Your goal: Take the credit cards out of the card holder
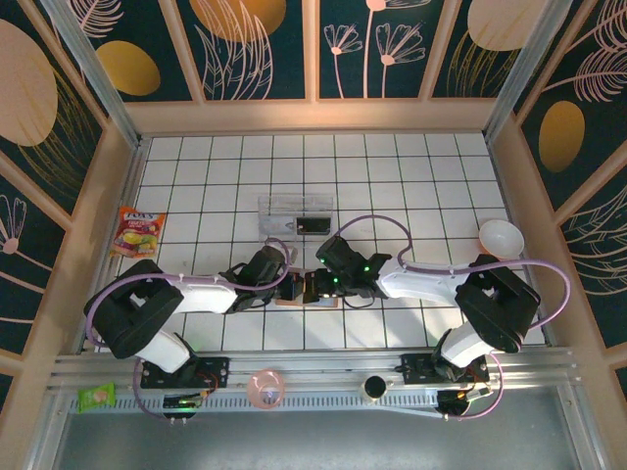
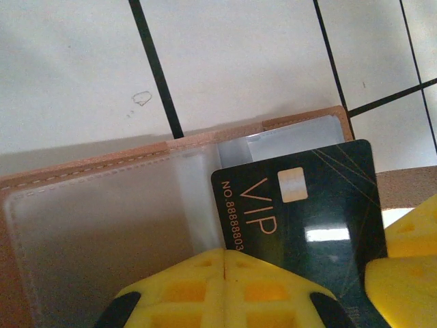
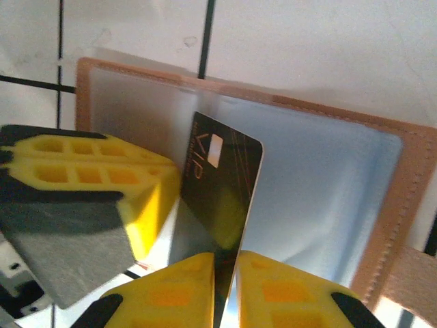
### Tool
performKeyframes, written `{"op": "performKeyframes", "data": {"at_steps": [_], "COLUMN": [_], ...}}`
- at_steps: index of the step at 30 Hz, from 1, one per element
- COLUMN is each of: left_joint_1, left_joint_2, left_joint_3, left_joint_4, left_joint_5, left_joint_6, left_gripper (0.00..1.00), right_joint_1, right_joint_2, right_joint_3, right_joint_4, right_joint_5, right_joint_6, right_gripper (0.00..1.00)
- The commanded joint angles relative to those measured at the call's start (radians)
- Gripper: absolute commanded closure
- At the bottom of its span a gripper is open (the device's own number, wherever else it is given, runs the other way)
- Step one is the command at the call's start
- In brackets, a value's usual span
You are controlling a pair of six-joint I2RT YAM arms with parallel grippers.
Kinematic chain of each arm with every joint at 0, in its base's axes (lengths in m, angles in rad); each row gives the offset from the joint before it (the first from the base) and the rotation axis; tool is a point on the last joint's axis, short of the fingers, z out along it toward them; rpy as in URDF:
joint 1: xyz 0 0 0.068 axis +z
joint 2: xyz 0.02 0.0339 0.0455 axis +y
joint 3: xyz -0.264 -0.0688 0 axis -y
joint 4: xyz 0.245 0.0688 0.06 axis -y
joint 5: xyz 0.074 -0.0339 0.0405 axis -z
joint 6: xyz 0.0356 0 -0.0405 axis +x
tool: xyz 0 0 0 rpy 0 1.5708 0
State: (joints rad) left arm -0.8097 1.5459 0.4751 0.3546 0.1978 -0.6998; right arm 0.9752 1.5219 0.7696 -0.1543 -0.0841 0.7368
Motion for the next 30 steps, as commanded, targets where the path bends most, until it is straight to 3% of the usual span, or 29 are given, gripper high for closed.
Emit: {"op": "performKeyframes", "data": {"at_steps": [1, 8, 13, 24, 27, 30], "left_joint_1": [-0.002, -0.002, -0.002, -0.003, -0.003, -0.002], "left_joint_2": [0.034, 0.034, 0.034, 0.007, -0.035, -0.124], "left_joint_3": [0.000, 0.001, 0.004, 0.027, 0.041, 0.042], "left_joint_4": [0.002, 0.002, -0.003, -0.021, -0.044, -0.084], "left_joint_5": [0.037, 0.039, 0.035, 0.046, 0.046, 0.012], "left_joint_6": [-0.003, -0.003, 0.005, 0.030, 0.028, 0.020], "left_gripper": [1.00, 1.00, 1.00, 1.00, 0.94, 0.74], "right_joint_1": [0.002, -0.018, -0.023, -0.030, -0.032, -0.048], "right_joint_2": [0.010, 0.013, 0.018, -0.295, -0.322, -0.313], "right_joint_3": [-0.015, -0.025, -0.019, 0.003, 0.077, 0.152], "right_joint_4": [0.087, 0.106, 0.070, 0.002, -0.025, -0.027], "right_joint_5": [-0.036, -0.040, -0.017, 0.038, 0.086, 0.119], "right_joint_6": [-0.010, -0.014, -0.037, -0.336, -0.472, -0.629], "right_gripper": [0.82, 0.81, 0.99, 1.00, 1.00, 1.00]}}
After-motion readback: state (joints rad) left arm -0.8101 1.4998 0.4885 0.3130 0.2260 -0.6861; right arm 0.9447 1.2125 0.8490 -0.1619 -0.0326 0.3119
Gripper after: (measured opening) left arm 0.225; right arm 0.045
